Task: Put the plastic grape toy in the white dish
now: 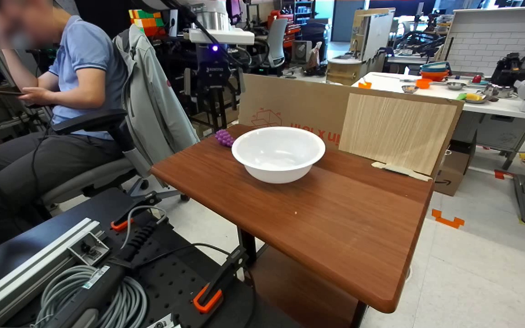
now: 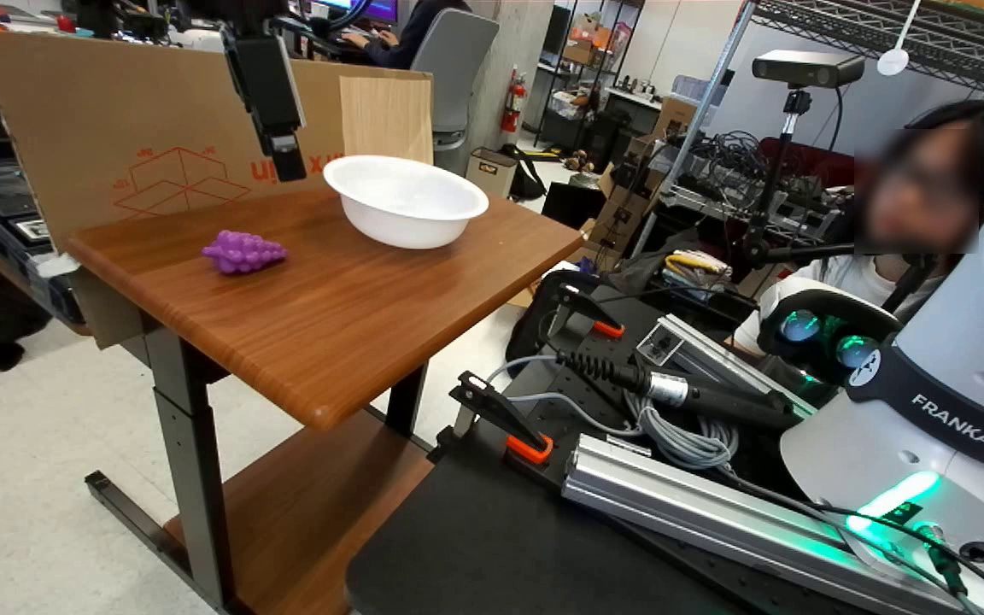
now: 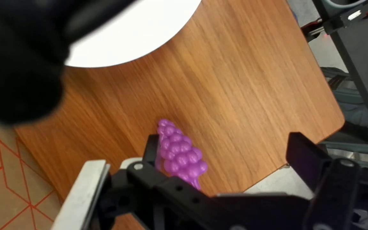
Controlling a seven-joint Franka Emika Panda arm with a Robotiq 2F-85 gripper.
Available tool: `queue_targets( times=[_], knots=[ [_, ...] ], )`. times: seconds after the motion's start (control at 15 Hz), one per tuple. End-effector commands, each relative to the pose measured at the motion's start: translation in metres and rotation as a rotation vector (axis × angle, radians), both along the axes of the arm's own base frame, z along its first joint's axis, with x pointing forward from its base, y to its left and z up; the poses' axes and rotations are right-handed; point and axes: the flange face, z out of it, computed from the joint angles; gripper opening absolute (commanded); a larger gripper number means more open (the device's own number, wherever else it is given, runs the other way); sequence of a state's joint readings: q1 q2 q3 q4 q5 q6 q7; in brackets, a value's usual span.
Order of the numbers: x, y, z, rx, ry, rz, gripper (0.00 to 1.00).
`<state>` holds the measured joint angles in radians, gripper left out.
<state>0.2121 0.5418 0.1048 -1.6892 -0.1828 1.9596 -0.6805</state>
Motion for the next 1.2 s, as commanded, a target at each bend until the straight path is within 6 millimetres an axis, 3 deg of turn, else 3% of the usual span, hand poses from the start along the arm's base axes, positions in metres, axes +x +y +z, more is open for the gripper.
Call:
queue_targets(
  times=[0.0,0.4,0.8,1.13],
  knots=[
    [0.021,0.017,-0.021,-0.053,0.049,0.007,1.0],
    [0.032,0.031,-0.037,-0.096,0.096,0.036,1.0],
    [0.036,0.031,-0.034,-0.184,0.144,0.026,1.0],
    [0.03,0.029,-0.033,-0.142,0.148,0.034,1.0]
  ],
)
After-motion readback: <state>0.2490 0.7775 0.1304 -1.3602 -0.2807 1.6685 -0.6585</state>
